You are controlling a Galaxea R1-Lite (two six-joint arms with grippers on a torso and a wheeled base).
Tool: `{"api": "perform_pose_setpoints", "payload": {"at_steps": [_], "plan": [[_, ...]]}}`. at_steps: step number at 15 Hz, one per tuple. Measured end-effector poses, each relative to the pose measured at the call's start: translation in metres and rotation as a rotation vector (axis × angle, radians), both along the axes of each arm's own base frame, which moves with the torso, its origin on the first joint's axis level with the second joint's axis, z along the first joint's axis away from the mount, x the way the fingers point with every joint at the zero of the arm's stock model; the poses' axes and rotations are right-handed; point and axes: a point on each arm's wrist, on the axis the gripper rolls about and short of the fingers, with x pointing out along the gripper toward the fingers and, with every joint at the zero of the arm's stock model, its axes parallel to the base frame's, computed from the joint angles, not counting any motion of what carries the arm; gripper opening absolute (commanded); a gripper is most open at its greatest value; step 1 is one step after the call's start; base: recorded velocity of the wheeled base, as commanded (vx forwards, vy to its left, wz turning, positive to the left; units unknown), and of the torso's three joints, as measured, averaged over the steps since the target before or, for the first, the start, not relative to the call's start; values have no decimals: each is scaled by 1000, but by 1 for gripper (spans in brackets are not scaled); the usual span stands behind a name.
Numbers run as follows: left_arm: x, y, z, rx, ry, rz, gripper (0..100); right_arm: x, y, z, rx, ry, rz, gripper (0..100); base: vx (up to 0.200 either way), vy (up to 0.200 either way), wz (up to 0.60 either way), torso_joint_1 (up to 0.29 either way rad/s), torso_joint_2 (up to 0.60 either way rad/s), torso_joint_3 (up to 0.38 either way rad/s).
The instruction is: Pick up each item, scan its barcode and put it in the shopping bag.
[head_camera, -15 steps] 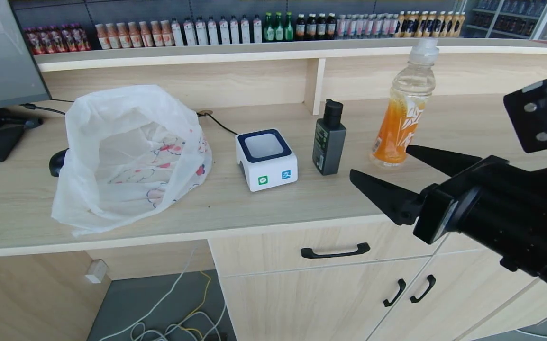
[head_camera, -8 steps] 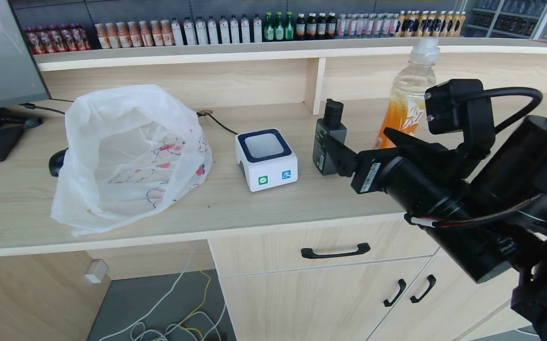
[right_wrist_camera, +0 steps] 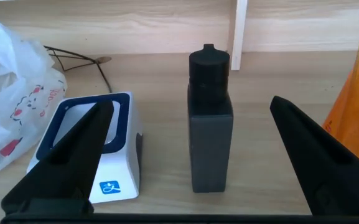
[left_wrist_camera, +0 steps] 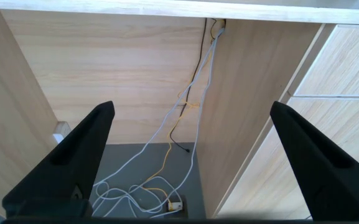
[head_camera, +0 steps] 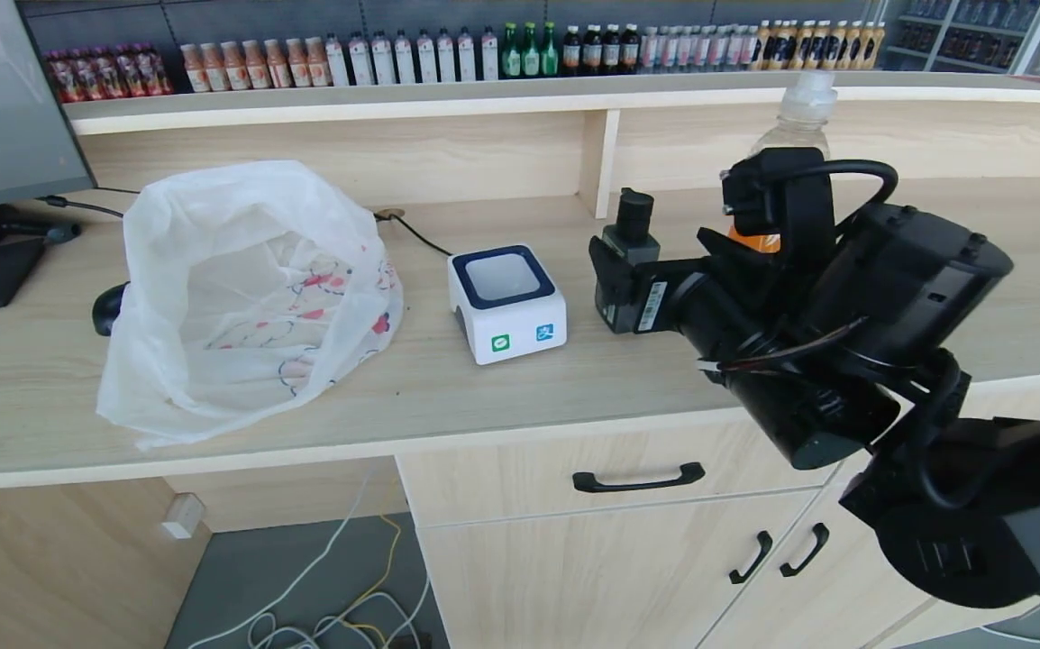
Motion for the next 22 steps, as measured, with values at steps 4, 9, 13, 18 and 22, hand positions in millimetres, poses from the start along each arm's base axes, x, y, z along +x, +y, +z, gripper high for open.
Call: {"api": "perform_pose_setpoints", "payload": {"at_steps": [4, 9, 13, 18, 22], "plan": [[0, 0, 0, 0, 0, 0, 100, 24, 8, 1, 15, -20, -28, 100, 0, 0, 0, 0, 0, 0], [0, 0, 0, 0, 0, 0, 100, 47, 3, -11, 4, -6, -74, 100, 0, 0, 0, 0, 0, 0], [0, 0, 0, 0, 0, 0, 100, 60, -3, -15, -4, -7, -68, 100, 0, 0, 0, 0, 0, 0], [0, 0, 0, 0, 0, 0, 100, 76, -3, -19, -9, -17, -52, 100, 0, 0, 0, 0, 0, 0], [0, 0, 0, 0, 0, 0, 100, 87, -1, -19, -1, -31, -57, 100, 0, 0, 0, 0, 0, 0]]}}
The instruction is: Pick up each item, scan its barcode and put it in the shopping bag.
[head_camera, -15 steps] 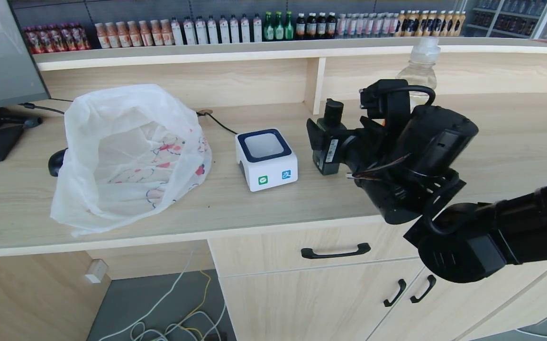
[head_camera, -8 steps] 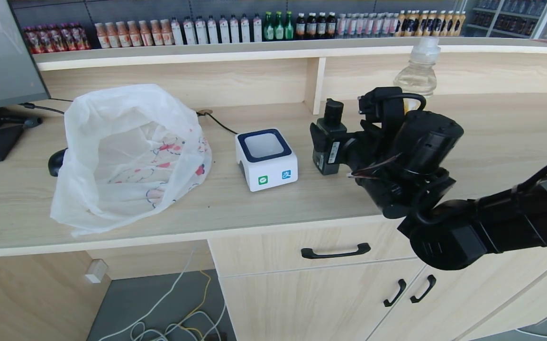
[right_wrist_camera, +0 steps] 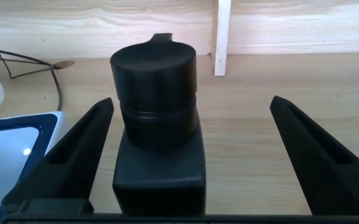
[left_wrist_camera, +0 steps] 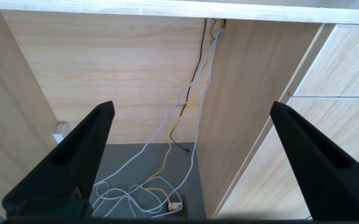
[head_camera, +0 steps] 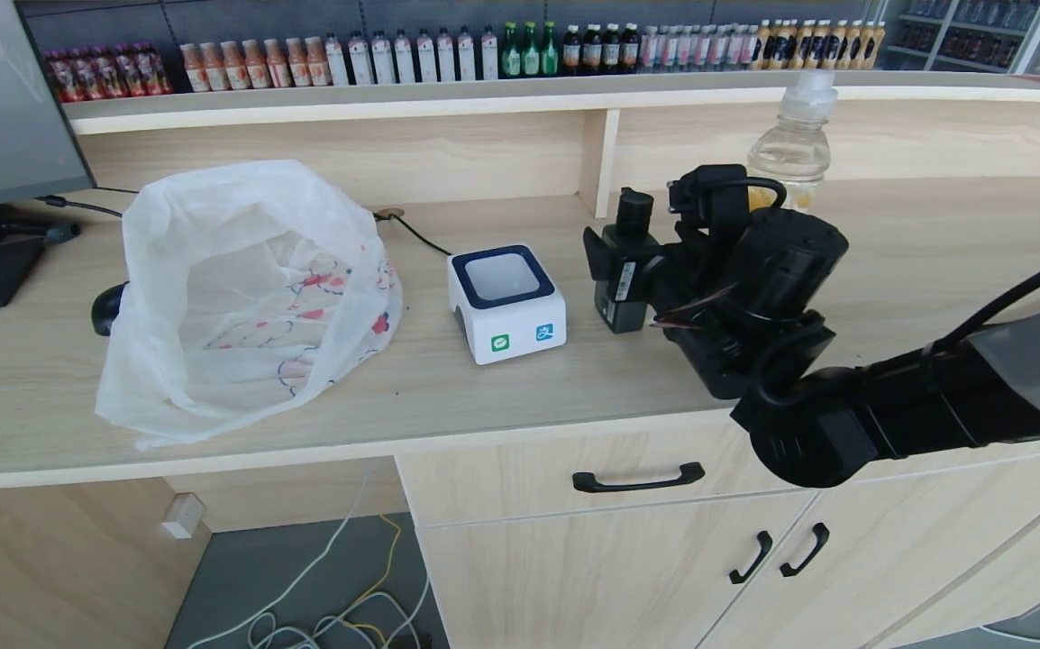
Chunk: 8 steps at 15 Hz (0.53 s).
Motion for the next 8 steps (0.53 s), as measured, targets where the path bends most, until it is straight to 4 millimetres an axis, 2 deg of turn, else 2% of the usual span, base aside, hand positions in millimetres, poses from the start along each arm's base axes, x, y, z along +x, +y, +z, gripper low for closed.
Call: {"api": "perform_pose_setpoints", "payload": {"at_steps": [4, 8], "plan": [[0, 0, 0, 0, 0, 0, 100, 17, -4, 1, 7, -23, -7, 100, 0, 0, 0, 0, 0, 0], [0, 0, 0, 0, 0, 0, 100, 22, -4, -5, 1, -17, -5, 100, 0, 0, 0, 0, 0, 0]]}}
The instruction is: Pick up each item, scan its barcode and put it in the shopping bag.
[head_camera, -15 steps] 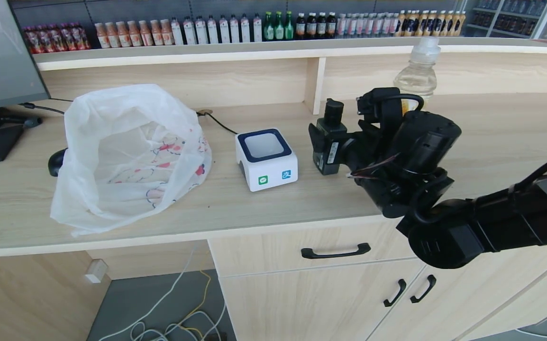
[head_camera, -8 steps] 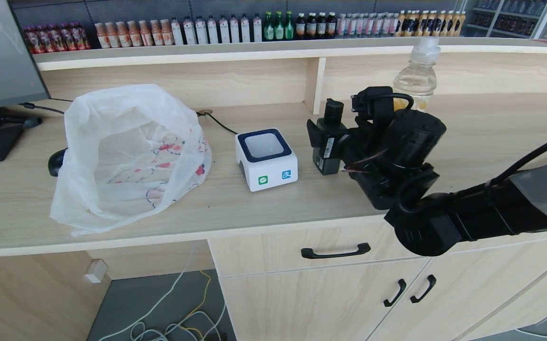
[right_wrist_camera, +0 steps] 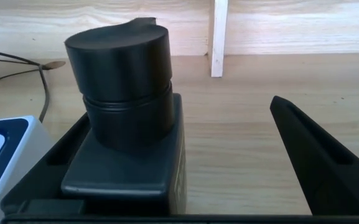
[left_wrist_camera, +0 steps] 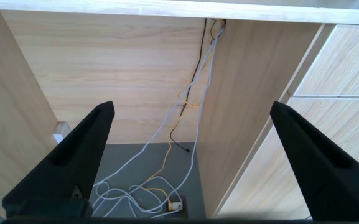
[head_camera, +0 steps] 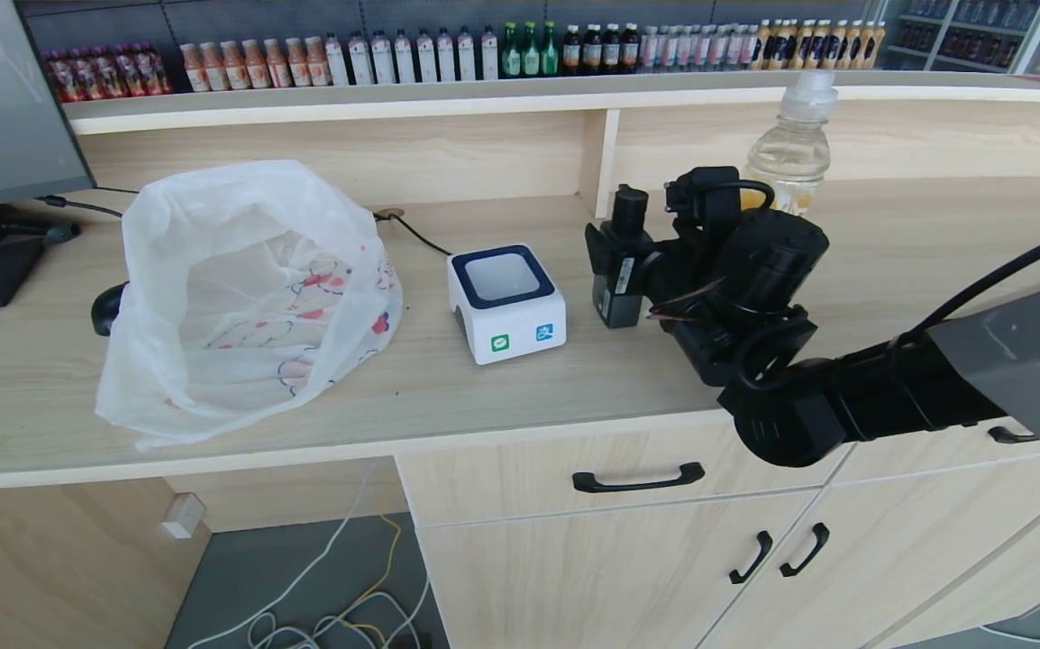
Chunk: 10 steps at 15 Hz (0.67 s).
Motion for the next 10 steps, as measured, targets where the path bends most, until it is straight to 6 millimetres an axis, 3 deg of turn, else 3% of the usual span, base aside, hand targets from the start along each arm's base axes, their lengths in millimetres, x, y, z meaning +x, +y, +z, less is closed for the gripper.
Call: {"api": "perform_pose_setpoints", "payload": {"at_steps": [10], "plan": [[0, 0, 0, 0, 0, 0, 100, 4, 2, -10, 16, 25, 4, 100, 0, 0, 0, 0, 0, 0]]}}
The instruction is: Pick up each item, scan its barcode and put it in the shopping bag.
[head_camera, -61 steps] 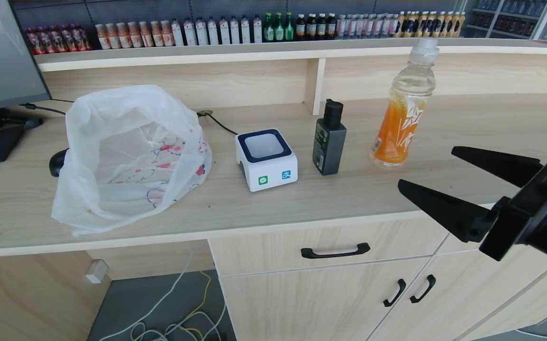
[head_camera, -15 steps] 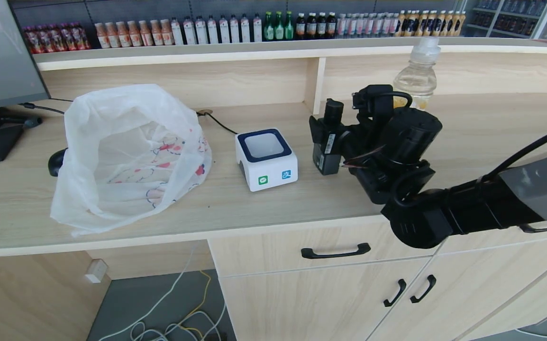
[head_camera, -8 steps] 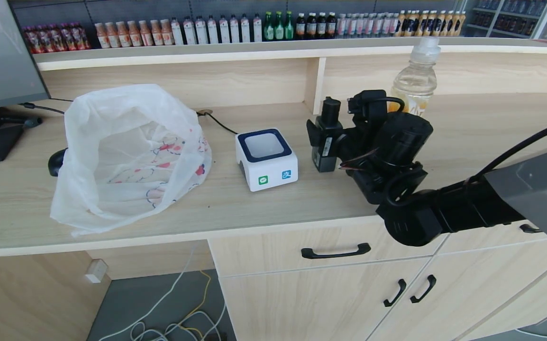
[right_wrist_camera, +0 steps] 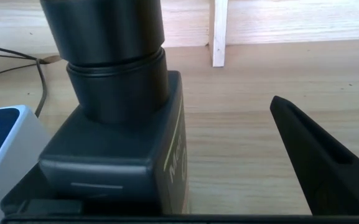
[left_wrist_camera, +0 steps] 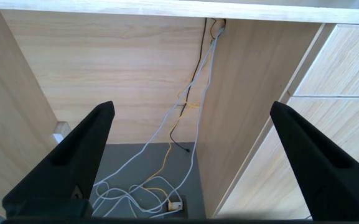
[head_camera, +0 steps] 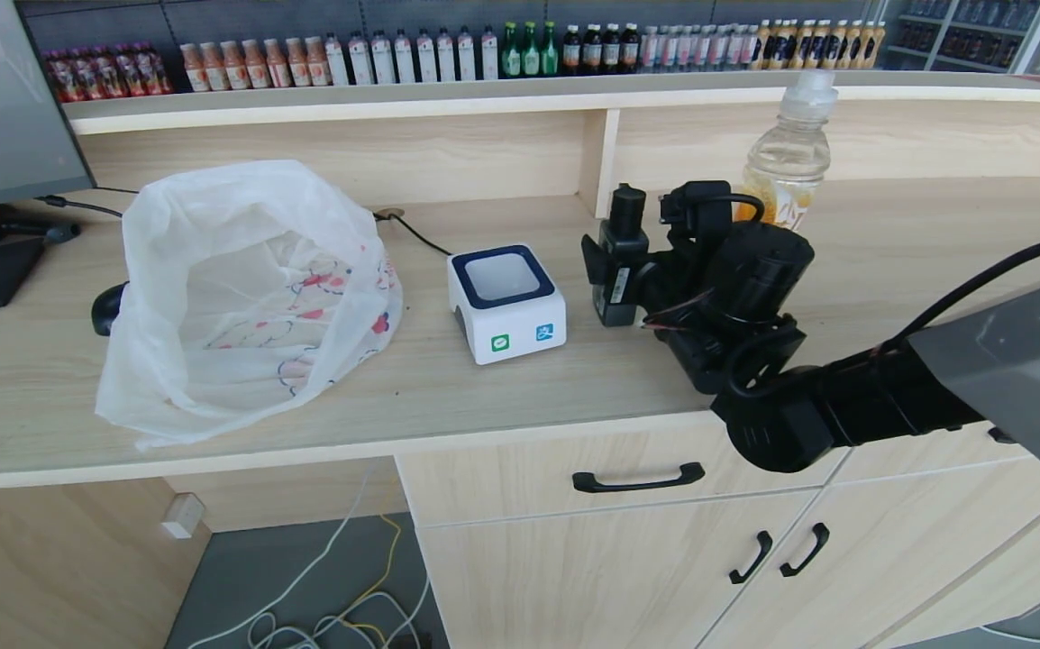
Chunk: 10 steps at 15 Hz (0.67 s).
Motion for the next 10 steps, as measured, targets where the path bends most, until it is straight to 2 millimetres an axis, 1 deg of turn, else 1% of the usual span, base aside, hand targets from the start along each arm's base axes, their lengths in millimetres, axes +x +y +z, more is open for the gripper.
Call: {"api": "perform_pose_setpoints", "payload": {"at_steps": [1, 2, 10], "plan": [[0, 0, 0, 0, 0, 0, 100, 0, 0, -1, 1, 2, 0, 100, 0, 0, 0, 0, 0, 0], [0, 0, 0, 0, 0, 0, 100, 0, 1, -1, 1, 3, 0, 0, 0, 0, 0, 0, 0, 0], [0, 0, 0, 0, 0, 0, 100, 0, 1, -2, 4, 7, 5, 0, 0, 0, 0, 0, 0, 0]]}}
